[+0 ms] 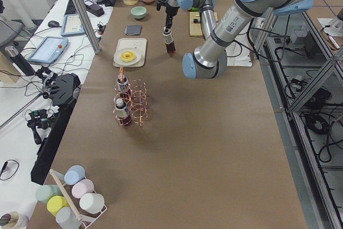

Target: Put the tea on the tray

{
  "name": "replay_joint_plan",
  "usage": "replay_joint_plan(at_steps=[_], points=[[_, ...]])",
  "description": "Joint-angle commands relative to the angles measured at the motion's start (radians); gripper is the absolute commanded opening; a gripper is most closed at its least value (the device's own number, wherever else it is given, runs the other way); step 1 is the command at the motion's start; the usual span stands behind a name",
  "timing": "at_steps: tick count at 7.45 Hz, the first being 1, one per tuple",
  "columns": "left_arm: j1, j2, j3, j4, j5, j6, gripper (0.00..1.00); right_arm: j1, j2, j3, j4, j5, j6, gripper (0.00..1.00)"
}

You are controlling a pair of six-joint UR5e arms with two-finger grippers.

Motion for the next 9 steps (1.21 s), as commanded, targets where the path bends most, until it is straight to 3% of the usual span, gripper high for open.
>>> replay_joint_plan(at_steps=[1,2,4,5,7,9], points=[[0.002,0.007,0.013,-0.021,0.001,-0.001,0.11,0.000,0.002,0.000,0.000,-0.002,0.001,1.00],[0.002,0.007,0.013,-0.021,0.001,-0.001,0.42,0.000,0.006,0.000,0.000,-0.002,0.010,1.00],[0.002,0.010,0.008,-0.021,0.001,-0.001,0.85,-0.005,0.034,0.007,0.002,-0.002,0.059,1.00],[-0.001,0.011,-0.007,-0.020,0.001,0.002,0.97,-0.017,0.044,0.032,0.003,0.000,0.139,1.00],[-0.057,0.078,-0.099,-0.014,-0.013,0.058,0.97,-0.177,0.064,0.212,0.021,0.000,0.468,1.00],[-0.154,0.271,-0.272,-0.017,-0.098,0.236,0.97,-0.338,0.176,0.303,0.107,-0.012,0.884,1.00]])
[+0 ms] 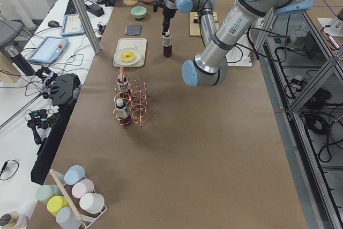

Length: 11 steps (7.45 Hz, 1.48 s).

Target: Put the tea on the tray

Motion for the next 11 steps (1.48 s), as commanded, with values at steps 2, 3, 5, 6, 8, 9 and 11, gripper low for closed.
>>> replay_joint_plan(at_steps=[2,3,5,6,8,9,11], points=[[-0.170,0.273,-0.194,-0.005,-0.115,0.277,0.97,-0.341,0.270,0.108,0.059,-0.096,0.659,1.00],[-0.219,0.332,-0.217,-0.008,-0.153,0.351,0.97,-0.460,0.359,0.118,0.050,-0.190,0.818,1.00],[-0.319,0.446,-0.228,-0.042,-0.194,0.541,0.97,-0.599,0.598,0.106,-0.165,-0.250,0.932,1.00],[-0.363,0.515,-0.214,-0.116,-0.197,0.613,0.97,-0.703,0.751,0.071,-0.291,-0.384,1.015,1.00],[-0.431,0.674,-0.168,-0.346,-0.290,0.693,0.97,-0.809,0.884,-0.036,-0.307,-0.492,1.080,1.00],[-0.451,0.748,-0.154,-0.450,-0.330,0.710,0.97,-0.832,0.933,-0.094,-0.304,-0.528,1.080,0.99],[-0.454,0.786,-0.148,-0.510,-0.345,0.707,0.97,-0.842,0.981,-0.196,-0.303,-0.571,1.065,0.96]])
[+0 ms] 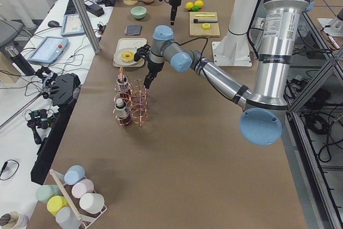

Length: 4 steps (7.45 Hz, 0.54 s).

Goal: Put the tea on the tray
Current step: 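Reach the right gripper to the standing tea bottle while the left arm withdraws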

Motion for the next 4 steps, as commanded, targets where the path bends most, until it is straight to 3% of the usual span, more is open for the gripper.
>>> replay_joint_plan(at_steps=[1,3,4], points=[[-0.009,0.042,0.008,-0.064,-0.020,0.004,0.97,-0.016,0.046,-0.130,0.040,-0.056,-0.012,0.93],[-0.009,0.044,0.002,-0.064,-0.020,0.002,0.97,-0.016,0.065,-0.239,0.138,-0.062,-0.012,0.86],[-0.009,0.042,0.002,-0.064,-0.020,-0.001,0.97,-0.016,0.066,-0.235,0.137,-0.061,-0.012,0.72]])
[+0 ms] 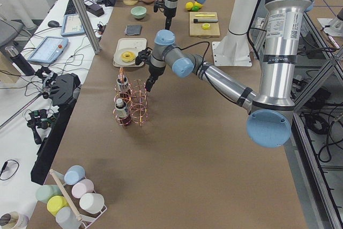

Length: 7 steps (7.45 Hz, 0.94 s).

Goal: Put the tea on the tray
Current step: 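Reach the right gripper to the standing tea bottle while the left arm withdraws, then grasp the tea bottle with the right gripper and lift it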

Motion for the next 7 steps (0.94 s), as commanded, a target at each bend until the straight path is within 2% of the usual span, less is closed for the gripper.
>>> replay_joint_plan(at_steps=[1,2,3,4,5,7], points=[[0.000,-0.004,-0.001,-0.001,0.000,-0.004,0.97,0.002,0.003,-0.040,0.028,0.004,-0.004,0.41],[0.001,-0.008,0.007,-0.001,0.000,-0.005,0.97,0.007,0.006,-0.022,0.022,0.008,-0.019,0.10],[0.001,-0.008,0.007,-0.001,0.001,-0.005,0.97,0.009,0.007,-0.022,0.022,0.008,-0.033,0.00],[0.000,-0.007,0.005,-0.003,0.001,-0.007,0.97,0.015,0.010,-0.020,0.020,0.008,-0.045,0.00],[0.000,-0.004,0.005,-0.003,0.001,-0.007,0.97,0.051,0.023,-0.022,0.011,0.050,-0.070,0.00],[-0.002,0.001,-0.001,-0.003,0.000,-0.007,0.97,0.166,0.038,-0.047,-0.010,0.090,-0.184,0.00]])
